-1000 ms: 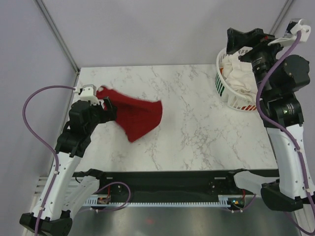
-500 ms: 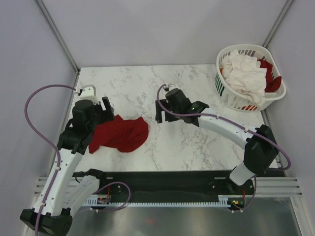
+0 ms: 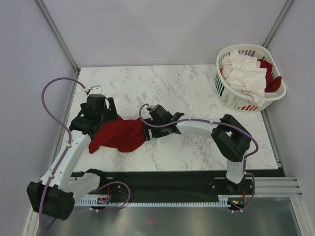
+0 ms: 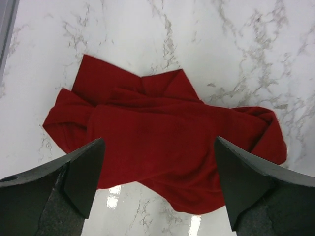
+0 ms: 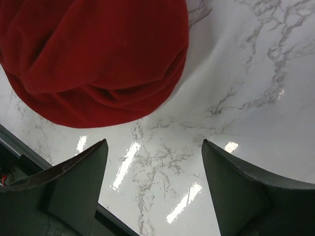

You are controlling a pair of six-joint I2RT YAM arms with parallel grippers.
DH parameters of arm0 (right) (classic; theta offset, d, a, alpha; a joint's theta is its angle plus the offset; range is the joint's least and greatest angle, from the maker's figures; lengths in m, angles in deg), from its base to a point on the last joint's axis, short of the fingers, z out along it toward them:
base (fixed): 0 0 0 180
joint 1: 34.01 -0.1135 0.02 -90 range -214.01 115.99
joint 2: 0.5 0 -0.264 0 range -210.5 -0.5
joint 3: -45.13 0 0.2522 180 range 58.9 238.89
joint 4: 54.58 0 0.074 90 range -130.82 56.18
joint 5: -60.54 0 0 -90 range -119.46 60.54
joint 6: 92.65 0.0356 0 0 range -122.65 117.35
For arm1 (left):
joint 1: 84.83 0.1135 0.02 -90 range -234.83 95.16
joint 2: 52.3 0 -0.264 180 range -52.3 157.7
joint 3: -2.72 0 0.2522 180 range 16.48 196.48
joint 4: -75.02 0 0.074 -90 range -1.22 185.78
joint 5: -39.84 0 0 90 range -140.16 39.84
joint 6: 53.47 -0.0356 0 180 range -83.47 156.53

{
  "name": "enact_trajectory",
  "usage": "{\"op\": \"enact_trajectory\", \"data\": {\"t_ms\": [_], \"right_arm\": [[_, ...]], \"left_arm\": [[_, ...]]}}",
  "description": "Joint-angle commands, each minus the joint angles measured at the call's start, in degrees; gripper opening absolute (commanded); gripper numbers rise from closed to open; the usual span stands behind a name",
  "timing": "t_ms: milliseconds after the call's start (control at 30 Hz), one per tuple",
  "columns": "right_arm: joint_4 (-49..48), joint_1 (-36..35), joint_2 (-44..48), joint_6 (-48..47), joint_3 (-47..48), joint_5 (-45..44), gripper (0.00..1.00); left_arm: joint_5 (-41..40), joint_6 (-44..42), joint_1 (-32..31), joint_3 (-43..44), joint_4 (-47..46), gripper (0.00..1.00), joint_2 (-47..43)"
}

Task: Fold and stack the t-shirts
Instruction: Flatten the tshirt out

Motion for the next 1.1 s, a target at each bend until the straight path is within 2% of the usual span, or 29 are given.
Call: {"op": "enact_trajectory", "data": {"t_ms": [0,33,67,100,167,433,533,567,667,733,767,800,833,867,967,1067], "right_arm": [[-5.43,-0.68,-1.97,-0.58,0.72,3.4,0.85],[-6.22,-0.59,-2.42,-0.58,0.63,4.53,0.85],[-7.62,-0.59,-2.94,-0.5,0.63,5.07,0.85],[-8.42,-0.59,-3.99,-0.41,0.63,5.94,0.85],[-10.09,-0.59,-4.97,-0.06,0.89,7.18,0.85],[-12.99,-0.59,-12.0,0.03,4.14,11.92,0.69],[-13.61,-0.33,-12.97,0.21,4.14,12.1,0.55],[-13.61,-0.24,-13.14,0.3,4.14,12.36,0.42],[-13.96,0.9,-12.62,0.3,3.27,12.54,0.28],[-14.75,2.31,-12.01,0.47,1.69,12.63,0.18],[-15.02,2.83,-11.31,0.65,1.16,12.63,0.09],[-15.37,3.45,-10.95,0.82,0.63,12.72,0.04],[-15.81,4.41,-10.6,0.82,-0.16,12.81,0.0],[-15.9,4.94,-9.73,1.17,-0.6,12.89,0.0],[-15.81,6.79,-7.01,0.39,-1.92,12.63,0.0],[-11.69,10.12,-1.23,-1.1,-2.18,11.06,0.0]], "left_arm": [[-2.67,0.49,1.42,-0.86,1.55,1.0,4.75],[-1.1,-0.04,2.91,-0.78,1.55,1.0,7.29],[1.27,-0.04,7.36,-0.6,1.55,1.0,8.62],[7.73,0.04,10.37,-0.6,1.37,1.0,9.5],[12.35,0.66,17.91,-0.51,1.11,1.0,12.93],[13.5,1.01,22.35,0.71,-0.12,1.0,22.6],[14.56,1.89,22.53,2.55,-0.3,0.99,26.99],[14.56,2.06,22.53,3.0,-0.3,0.97,29.0],[13.68,3.12,22.61,3.97,-0.39,0.88,31.57],[13.86,3.3,22.88,5.36,-0.39,0.68,33.94],[14.03,3.38,23.05,5.98,-0.39,0.6,34.73],[14.29,3.21,22.97,6.6,-0.39,0.33,35.26],[14.91,3.21,22.97,8.17,-0.3,0.14,36.48],[15.43,3.21,22.97,8.97,-0.3,0.02,36.84],[18.34,3.47,22.79,10.03,-0.12,0.02,35.27],[19.48,3.73,21.74,10.47,0.84,0.02,28.08]]}}
